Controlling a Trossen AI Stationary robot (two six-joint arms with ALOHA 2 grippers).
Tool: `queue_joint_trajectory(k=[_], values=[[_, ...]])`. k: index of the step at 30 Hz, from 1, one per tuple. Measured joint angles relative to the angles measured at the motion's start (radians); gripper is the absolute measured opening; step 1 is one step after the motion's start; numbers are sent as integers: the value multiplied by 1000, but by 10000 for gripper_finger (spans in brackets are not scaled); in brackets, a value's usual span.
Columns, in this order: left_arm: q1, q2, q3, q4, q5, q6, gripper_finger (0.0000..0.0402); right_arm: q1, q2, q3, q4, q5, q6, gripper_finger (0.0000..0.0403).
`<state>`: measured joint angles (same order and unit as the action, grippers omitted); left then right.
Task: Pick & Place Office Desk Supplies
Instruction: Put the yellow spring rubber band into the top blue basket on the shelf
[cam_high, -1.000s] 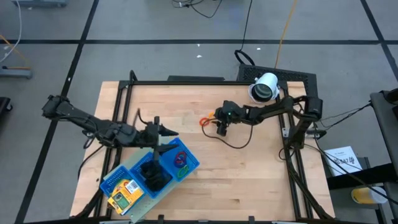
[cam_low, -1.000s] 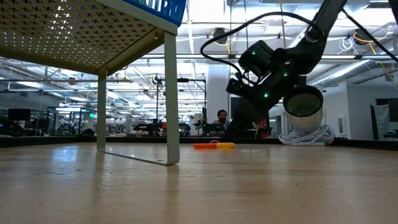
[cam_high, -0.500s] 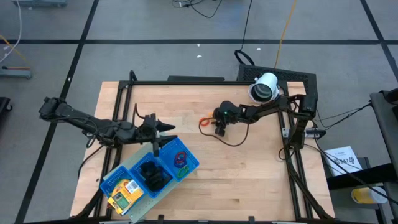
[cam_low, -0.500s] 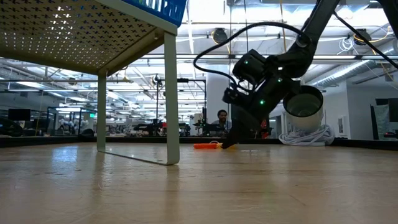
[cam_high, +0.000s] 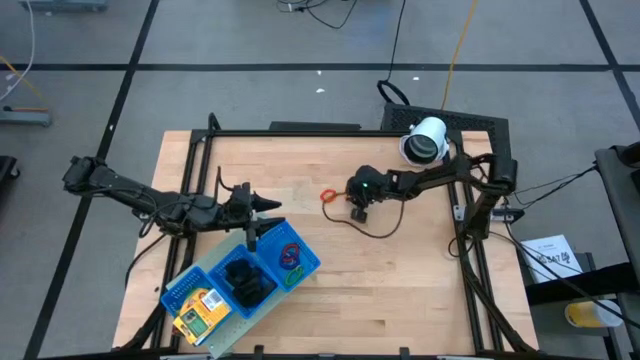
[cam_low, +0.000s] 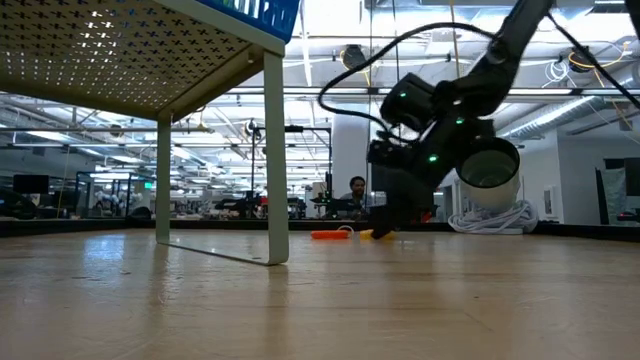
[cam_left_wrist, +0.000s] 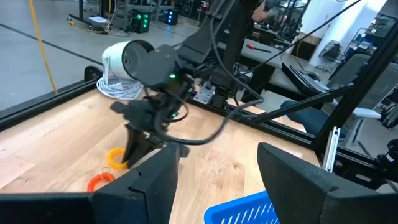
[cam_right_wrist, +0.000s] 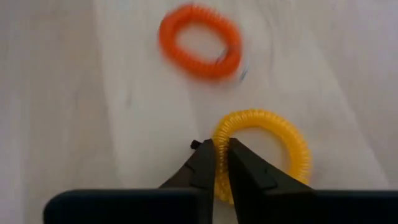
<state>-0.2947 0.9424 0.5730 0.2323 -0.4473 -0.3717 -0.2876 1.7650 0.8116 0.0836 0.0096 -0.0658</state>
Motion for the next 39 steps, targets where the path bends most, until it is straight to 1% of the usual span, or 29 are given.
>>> queue_joint_trajectory(k=[5,8,12,15,18,22,26,30,36,39], values=[[0,0,0,-3,-16,0,227,42,-115,-10,-26,-10,-4,8],[0,0,0,-1,-26,0,227,71,-204,-3,10,-11,-6,9],[14,0,0,3,-26,1,227,118,-297,-6,10,-11,-16,10],[28,0,0,2,-27,1,227,156,-356,-5,37,-11,-44,6],[39,0,0,3,-26,1,227,186,-391,-19,105,-13,-54,4],[50,0,0,4,-26,-1,227,208,-422,-44,199,-23,-55,4],[54,35,0,35,-27,-7,227,218,-425,-77,314,-104,-57,4],[56,106,1,152,-27,29,227,226,-426,-101,421,-123,-59,4],[77,231,1,324,-26,92,227,239,-425,-114,483,-119,-54,4],[85,285,2,375,-25,129,227,247,-425,-116,481,-119,-55,4]])
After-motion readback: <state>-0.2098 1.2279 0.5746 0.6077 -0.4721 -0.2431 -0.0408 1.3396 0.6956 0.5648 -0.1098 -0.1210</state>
